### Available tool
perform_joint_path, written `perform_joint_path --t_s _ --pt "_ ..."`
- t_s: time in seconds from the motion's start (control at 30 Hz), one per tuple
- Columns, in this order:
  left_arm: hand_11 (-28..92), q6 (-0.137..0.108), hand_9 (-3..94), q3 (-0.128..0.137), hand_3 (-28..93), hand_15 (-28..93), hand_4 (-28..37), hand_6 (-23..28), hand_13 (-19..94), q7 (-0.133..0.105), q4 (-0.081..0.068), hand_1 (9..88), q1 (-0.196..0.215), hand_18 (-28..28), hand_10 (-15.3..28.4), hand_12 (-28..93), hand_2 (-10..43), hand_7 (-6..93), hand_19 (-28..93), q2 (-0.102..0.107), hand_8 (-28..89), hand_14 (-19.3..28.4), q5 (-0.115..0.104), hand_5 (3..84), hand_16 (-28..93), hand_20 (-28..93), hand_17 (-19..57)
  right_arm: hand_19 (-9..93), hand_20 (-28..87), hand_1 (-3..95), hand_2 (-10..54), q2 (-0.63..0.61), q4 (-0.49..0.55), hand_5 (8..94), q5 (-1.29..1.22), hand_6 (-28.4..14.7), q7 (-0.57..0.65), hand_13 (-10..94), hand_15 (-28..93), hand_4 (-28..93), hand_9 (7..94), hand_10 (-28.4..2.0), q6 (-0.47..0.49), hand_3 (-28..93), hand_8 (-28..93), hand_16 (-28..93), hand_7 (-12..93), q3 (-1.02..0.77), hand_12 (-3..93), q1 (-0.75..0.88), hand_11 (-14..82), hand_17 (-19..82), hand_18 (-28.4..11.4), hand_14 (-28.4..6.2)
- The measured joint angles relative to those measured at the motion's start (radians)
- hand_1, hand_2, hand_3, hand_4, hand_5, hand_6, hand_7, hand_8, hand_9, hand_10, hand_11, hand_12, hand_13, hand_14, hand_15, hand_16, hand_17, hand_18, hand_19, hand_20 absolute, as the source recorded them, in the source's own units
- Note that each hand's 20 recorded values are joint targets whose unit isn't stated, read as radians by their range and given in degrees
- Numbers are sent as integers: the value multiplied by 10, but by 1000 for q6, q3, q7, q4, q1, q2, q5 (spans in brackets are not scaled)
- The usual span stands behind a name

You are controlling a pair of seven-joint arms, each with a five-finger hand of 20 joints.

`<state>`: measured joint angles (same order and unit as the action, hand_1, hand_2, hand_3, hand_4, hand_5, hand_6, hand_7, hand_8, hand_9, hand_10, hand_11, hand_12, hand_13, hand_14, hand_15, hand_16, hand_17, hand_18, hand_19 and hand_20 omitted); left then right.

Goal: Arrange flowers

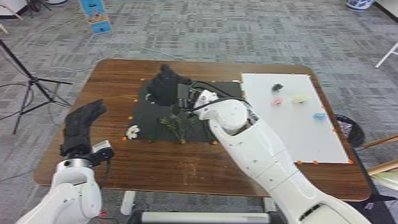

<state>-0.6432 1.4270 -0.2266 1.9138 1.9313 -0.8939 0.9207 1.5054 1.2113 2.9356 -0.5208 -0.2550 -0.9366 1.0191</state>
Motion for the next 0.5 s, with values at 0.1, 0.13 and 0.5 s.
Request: perform_joint_path --t_s 0.1,0.13,0.5 --pt "194 0 507 6 698 111 -283 43 370 2 3 246 2 66 139 78 277 155 66 0 -94 122 0 499 -33 158 91 820 675 500 84 2 6 740 -2 35 -2 676 754 -242 787 -104 48 539 72 469 295 15 362 -8 431 326 -231 -122" --pt "195 -1 507 8 698 111 -283 42 370 2 5 247 3 66 139 78 277 155 66 1 -94 122 0 500 -33 158 91 818 675 501 84 3 8 740 -2 35 -6 675 754 -244 786 -104 70 538 72 470 295 16 363 -11 431 324 -230 -122" --pt "195 -13 505 -7 700 111 -283 43 371 -3 15 249 -2 61 136 76 277 155 68 4 -94 119 61 498 -34 157 95 803 678 498 87 88 -19 735 -2 39 -184 663 754 -252 776 -104 290 543 68 471 302 -97 360 -43 432 315 -230 -125"
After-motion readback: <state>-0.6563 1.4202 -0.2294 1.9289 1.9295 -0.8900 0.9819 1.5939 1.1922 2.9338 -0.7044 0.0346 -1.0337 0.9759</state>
